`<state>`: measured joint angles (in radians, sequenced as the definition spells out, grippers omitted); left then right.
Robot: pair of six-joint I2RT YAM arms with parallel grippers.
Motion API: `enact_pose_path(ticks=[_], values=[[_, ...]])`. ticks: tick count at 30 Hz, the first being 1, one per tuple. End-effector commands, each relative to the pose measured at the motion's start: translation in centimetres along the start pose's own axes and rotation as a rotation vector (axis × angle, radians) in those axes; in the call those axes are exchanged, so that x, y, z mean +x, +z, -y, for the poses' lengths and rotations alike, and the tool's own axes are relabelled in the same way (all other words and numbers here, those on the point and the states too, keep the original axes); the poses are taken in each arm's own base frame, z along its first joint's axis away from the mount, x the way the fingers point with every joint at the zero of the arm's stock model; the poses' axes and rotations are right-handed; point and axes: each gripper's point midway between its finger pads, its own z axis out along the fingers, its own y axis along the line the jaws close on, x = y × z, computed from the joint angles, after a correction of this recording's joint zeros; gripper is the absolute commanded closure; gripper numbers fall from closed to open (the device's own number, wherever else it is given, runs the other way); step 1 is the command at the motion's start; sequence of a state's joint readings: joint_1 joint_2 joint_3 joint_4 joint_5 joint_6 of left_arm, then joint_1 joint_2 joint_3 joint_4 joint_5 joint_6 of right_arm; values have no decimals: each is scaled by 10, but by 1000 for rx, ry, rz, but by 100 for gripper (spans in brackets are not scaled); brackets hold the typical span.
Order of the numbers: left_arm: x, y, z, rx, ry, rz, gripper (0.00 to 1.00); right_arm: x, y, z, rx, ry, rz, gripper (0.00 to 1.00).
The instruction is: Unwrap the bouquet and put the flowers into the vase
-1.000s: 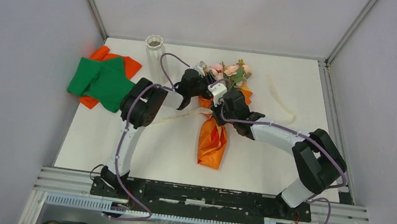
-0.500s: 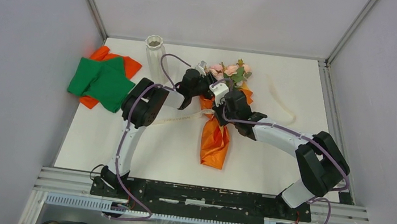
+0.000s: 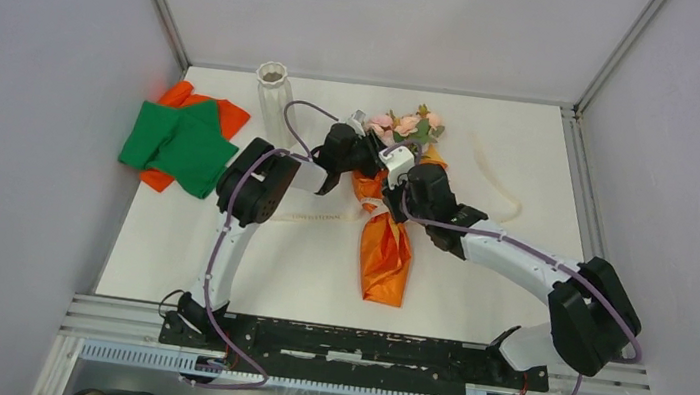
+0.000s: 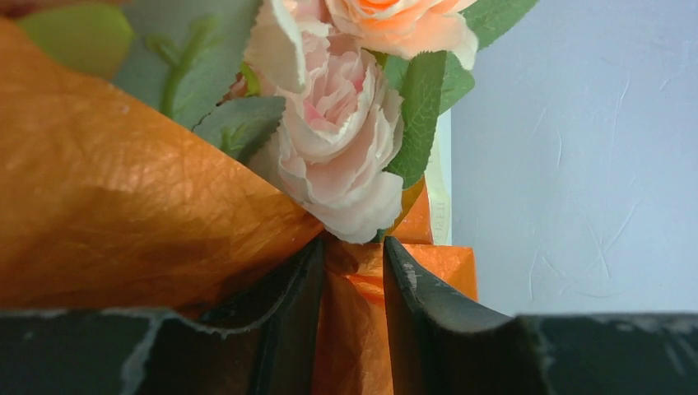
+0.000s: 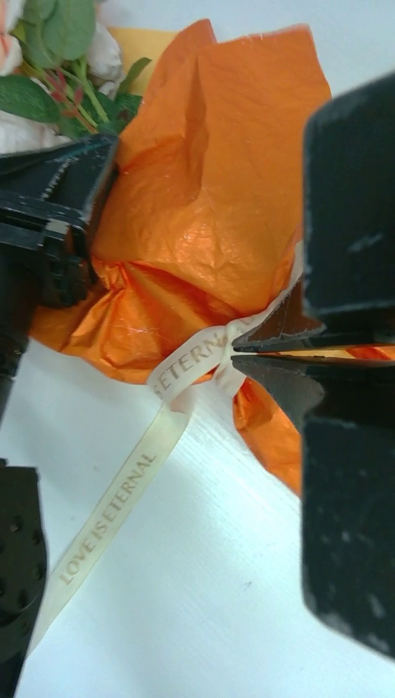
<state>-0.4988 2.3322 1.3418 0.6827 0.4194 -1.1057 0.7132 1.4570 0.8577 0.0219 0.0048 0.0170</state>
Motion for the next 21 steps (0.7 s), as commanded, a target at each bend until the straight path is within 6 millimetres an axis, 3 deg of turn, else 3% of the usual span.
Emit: enact_pose_path(ticks=[1,3,5,10,11,14,18,21], values=[[29,-6,-70,-193,-64,-58,59,-27,-5,3,24,-12,93,94],[30,-6,-70,-194,-57,-57,59,-21,-1,2,22,-12,81,99],[31,-7,-70,-195,-54,-57,59,-17,2,3,29,-9,67,95],[29,-8,-64,-186,-51,-57,59,-6,10,8,56,-12,31,59],[29,-8,-64,-186,-51,-57,59,-1,12,10,69,-12,15,56],[28,-9,-60,-178,-48,-57,60,12,19,10,73,-15,-22,55],[29,-10,-55,-164,-49,-57,60,20,26,8,60,-13,-41,64],[29,-10,-54,-162,-49,-59,60,24,29,8,61,-15,-53,66]])
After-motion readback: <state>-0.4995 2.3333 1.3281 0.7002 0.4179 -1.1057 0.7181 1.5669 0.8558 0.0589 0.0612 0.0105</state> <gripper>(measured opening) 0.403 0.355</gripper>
